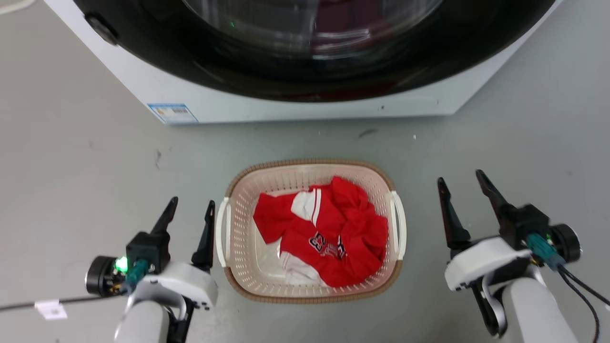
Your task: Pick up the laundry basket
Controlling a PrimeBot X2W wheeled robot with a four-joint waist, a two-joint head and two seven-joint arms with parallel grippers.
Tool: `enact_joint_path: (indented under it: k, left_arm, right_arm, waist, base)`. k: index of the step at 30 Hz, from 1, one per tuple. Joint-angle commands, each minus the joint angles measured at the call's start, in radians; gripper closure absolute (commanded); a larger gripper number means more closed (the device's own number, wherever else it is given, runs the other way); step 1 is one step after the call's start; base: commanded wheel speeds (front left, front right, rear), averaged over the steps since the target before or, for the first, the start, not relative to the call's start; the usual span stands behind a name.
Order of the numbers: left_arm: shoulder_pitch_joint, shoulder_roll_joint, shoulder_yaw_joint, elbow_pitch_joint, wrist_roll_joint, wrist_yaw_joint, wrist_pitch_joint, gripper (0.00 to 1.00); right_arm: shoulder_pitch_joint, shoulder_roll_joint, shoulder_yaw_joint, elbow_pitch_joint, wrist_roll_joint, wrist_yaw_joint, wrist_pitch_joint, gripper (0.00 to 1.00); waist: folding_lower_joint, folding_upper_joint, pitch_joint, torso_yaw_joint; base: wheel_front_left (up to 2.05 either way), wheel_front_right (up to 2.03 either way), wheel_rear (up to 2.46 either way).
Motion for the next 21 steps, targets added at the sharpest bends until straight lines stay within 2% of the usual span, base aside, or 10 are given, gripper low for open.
enact_joint_path:
  k: [1,6,12,21]
  left_arm:
    - [-0.028,0.012,-0.001,0.016,-0.003,-0.003,-0.002,0.0]
    - [-0.151,0.056,-0.05,0.224,0.001,-0.01,-0.003,0.0]
    - [-0.314,0.081,-0.122,0.476,-0.044,-0.013,0.01,0.0]
    - [-0.497,0.126,-0.292,0.66,-0.198,-0.013,0.093,0.0]
  right_arm:
    - [-0.028,0.0,0.006,0.011,-0.002,-0.001,0.006,0.0]
    - [-0.114,0.0,0.026,0.124,0.002,-0.001,0.061,0.0]
    - [-0.213,0.0,0.048,0.262,0.04,-0.001,0.114,0.0]
    - [-0.375,0.0,0.134,0.471,0.129,-0.001,0.19,0.0]
  waist:
    - [-0.0001,-0.0001,0.074,-0.017]
    - [-0.0001,-0.0001,0.153,-0.018]
    - [-0.0001,-0.0001,0.232,-0.021]
    - [-0.0001,-0.0001,0.329,-0.02]
  base:
    - [0.0,0.0,0.0]
    - [0.0,0.0,0.0]
    - [0.0,0.0,0.0]
    - [0.0,0.0,0.0]
